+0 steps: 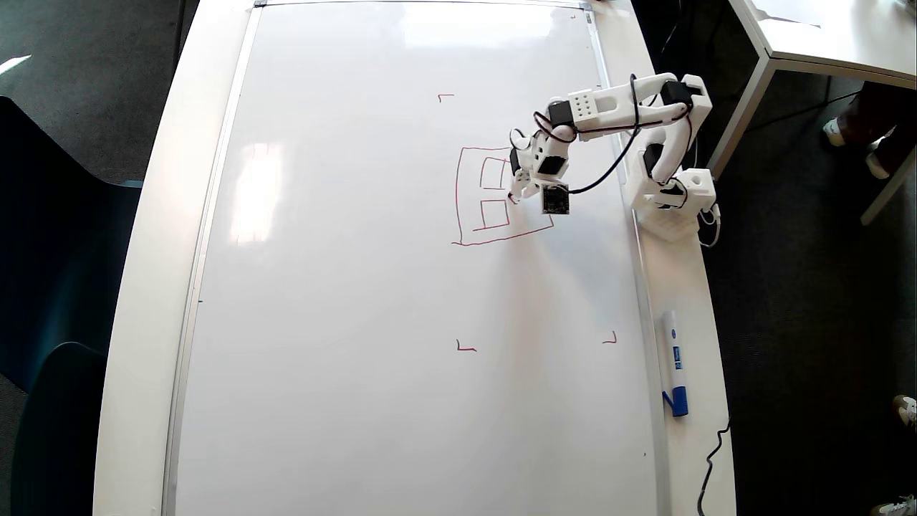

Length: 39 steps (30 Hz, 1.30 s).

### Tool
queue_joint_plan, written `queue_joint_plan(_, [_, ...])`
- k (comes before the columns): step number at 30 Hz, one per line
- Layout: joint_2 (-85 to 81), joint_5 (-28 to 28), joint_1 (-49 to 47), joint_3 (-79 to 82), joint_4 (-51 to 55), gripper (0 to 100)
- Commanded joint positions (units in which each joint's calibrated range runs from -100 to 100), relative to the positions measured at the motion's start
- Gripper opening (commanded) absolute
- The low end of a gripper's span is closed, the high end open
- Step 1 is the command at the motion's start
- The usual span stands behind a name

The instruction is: Draw on a whiteboard a robot head using a pen attached to the gripper

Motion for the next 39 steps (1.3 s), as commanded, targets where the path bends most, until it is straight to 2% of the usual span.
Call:
queue_joint_plan(1, [-0.19,0.7,2.56,-0.41,0.33,1])
queue_joint_plan(7, [-0.19,1.4,5.43,0.05,0.33,1])
queue_joint_plan(26, [-2.12,1.45,5.43,0.41,1.28,1])
queue_joint_plan(39, [-11.09,1.45,4.99,10.49,3.37,1])
